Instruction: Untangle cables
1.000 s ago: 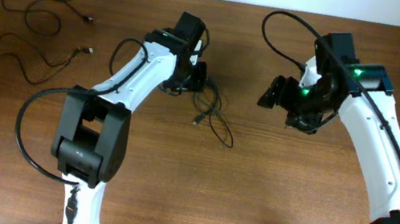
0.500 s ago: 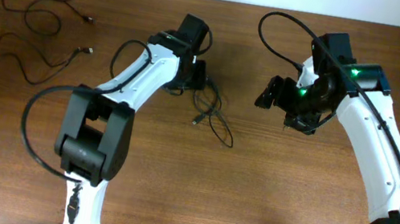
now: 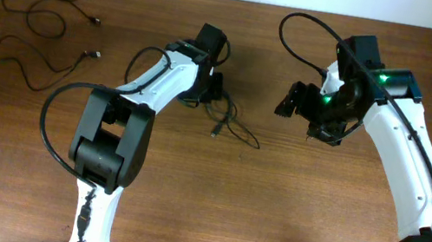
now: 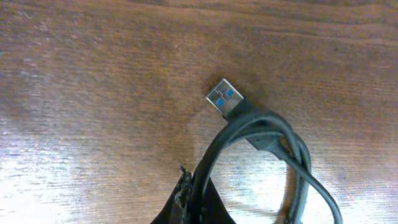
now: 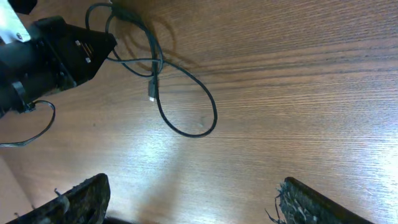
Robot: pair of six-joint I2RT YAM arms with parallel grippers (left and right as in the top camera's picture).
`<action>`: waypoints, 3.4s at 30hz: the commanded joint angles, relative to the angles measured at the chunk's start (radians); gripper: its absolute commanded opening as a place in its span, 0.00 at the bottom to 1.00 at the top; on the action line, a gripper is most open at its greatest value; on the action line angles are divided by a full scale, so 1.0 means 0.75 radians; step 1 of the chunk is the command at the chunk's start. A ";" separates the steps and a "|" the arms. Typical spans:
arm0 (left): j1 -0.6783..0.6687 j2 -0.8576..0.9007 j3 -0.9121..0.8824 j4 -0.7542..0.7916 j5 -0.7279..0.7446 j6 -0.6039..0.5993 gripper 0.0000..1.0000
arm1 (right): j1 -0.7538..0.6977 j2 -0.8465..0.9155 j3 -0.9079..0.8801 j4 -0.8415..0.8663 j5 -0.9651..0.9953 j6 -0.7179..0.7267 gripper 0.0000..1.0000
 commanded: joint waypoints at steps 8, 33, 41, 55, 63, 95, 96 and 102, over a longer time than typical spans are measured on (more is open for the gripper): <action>0.001 -0.268 0.146 -0.062 0.562 0.188 0.00 | 0.030 0.056 0.012 0.012 0.002 -0.011 0.88; 0.057 -0.355 0.146 -0.078 1.275 0.416 0.00 | 0.060 0.069 0.011 -0.026 0.498 0.130 0.77; 0.127 -0.355 0.144 -0.107 1.037 0.204 0.00 | 0.060 0.025 0.023 0.041 0.169 -0.008 0.84; 0.025 -0.355 0.144 -0.105 1.004 0.200 0.00 | 0.060 -0.043 0.060 0.165 -0.126 -0.201 0.95; 0.026 -0.355 0.144 -0.102 0.978 0.158 0.00 | 0.062 -0.043 0.058 0.149 -0.202 -0.260 0.96; 0.026 -0.355 0.144 -0.217 0.353 0.131 0.00 | 0.061 -0.043 0.056 -0.078 0.714 0.128 0.59; 0.026 -0.355 0.144 -0.242 0.270 0.111 0.00 | 0.061 -0.043 0.056 -0.079 0.715 0.131 0.59; 0.026 -0.355 0.144 -0.330 -0.017 0.003 0.00 | 0.061 -0.043 0.056 -0.094 0.768 0.207 0.60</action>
